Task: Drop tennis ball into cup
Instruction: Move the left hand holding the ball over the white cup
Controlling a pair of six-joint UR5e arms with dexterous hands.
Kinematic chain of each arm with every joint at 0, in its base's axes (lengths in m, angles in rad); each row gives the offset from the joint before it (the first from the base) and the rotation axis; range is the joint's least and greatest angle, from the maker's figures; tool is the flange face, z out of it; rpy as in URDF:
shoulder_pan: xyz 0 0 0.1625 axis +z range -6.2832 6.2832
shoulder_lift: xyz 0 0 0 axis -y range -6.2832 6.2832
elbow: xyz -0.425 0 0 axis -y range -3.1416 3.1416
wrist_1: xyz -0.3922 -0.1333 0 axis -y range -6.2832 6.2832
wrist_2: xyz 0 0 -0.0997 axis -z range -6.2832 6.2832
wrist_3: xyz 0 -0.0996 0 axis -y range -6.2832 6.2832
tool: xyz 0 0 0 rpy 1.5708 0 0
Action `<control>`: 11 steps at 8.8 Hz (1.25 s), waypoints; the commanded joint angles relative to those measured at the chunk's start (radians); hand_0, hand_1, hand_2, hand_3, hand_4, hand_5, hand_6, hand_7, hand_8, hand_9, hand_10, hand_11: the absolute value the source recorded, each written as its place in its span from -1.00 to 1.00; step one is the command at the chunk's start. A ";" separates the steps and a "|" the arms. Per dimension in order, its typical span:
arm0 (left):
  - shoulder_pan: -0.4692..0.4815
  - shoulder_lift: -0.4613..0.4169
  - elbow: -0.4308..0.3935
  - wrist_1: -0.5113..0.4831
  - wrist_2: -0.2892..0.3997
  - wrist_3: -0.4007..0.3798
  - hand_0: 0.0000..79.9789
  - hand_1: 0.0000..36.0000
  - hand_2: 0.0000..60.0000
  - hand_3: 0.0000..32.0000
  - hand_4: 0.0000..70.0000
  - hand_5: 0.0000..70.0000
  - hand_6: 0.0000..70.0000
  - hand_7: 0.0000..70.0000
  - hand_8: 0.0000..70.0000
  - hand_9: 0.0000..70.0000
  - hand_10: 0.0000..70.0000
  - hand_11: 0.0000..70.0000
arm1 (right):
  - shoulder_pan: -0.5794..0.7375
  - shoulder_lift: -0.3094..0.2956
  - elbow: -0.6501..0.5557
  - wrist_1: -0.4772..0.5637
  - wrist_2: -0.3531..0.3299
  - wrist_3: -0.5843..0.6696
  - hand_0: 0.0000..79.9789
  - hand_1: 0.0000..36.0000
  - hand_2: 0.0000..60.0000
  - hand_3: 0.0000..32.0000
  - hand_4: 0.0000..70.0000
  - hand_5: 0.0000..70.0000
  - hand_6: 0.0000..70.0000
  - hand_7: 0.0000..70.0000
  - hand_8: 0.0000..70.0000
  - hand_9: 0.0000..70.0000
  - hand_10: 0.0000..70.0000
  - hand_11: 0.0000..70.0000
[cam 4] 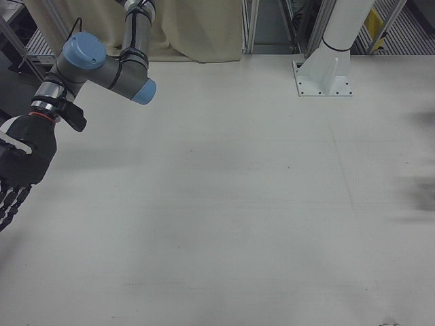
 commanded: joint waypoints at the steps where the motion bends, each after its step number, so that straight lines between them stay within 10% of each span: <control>1: -0.024 -0.005 0.014 0.012 0.002 -0.024 1.00 1.00 0.67 0.59 -0.87 -0.08 1.00 0.59 0.30 0.08 -0.64 -0.37 | 0.000 0.000 0.000 0.000 0.000 0.000 -1.00 -1.00 -1.00 -1.00 -1.00 -1.00 -1.00 -1.00 -1.00 -1.00 -1.00 -1.00; 7: -0.077 -0.002 0.159 -0.066 0.002 -0.061 1.00 1.00 0.55 0.52 -0.85 -0.18 0.79 0.67 0.25 0.08 -0.63 -0.37 | 0.000 0.000 0.002 0.000 0.000 0.000 -1.00 -1.00 -1.00 -1.00 -1.00 -1.00 -1.00 -1.00 -1.00 -1.00 -1.00 -1.00; 9: -0.079 -0.001 0.158 -0.073 0.001 -0.063 1.00 1.00 0.56 0.84 -1.00 -0.19 0.80 0.22 0.13 -0.21 -0.65 -0.40 | 0.002 0.000 0.002 0.000 0.000 0.000 -1.00 -1.00 -1.00 -1.00 -1.00 -1.00 -1.00 -1.00 -1.00 -1.00 -1.00 -1.00; 10: -0.083 -0.001 0.149 -0.075 0.002 -0.063 0.98 1.00 0.53 0.89 -1.00 -0.35 0.16 -0.17 -0.15 -0.51 -0.69 -0.45 | 0.002 0.000 0.002 0.000 0.000 0.000 -1.00 -1.00 -1.00 -1.00 -1.00 -1.00 -1.00 -1.00 -1.00 -1.00 -1.00 -1.00; 11: -0.094 -0.005 0.147 -0.075 0.002 -0.063 0.59 0.96 0.59 0.96 -1.00 -0.42 -0.01 -0.52 -0.31 -0.73 -0.72 -0.52 | 0.002 0.000 0.002 0.000 0.000 0.000 -1.00 -1.00 -1.00 -1.00 -1.00 -1.00 -1.00 -1.00 -1.00 -1.00 -1.00 -1.00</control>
